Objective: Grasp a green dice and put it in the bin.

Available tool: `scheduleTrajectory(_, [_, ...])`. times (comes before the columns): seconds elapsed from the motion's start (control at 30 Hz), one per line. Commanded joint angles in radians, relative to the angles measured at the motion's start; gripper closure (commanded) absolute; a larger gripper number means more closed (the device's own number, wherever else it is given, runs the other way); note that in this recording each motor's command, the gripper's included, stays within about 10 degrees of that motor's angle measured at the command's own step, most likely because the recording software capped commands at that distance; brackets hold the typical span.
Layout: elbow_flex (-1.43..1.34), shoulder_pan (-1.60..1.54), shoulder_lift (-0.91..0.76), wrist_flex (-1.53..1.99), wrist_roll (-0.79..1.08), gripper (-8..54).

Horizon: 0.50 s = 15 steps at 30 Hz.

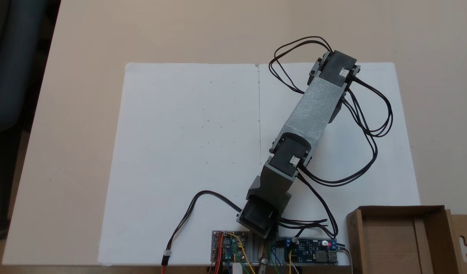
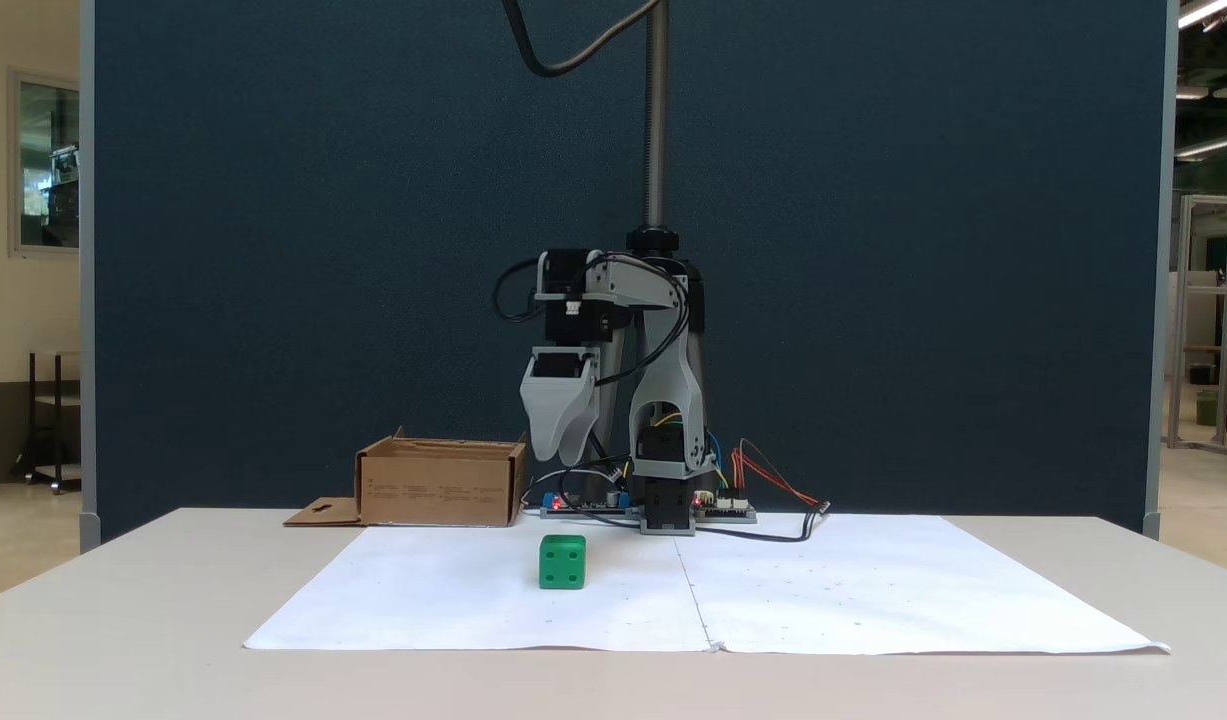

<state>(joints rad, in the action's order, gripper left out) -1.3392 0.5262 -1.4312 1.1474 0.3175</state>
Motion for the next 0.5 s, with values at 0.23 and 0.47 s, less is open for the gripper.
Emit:
scheduleTrajectory(0.23, [0.037,0.064,0.003,0.049,0.152,-2.3])
scheduleTrajectory(0.47, [0.034,0.06,0.025,0.071,0.186,-2.5])
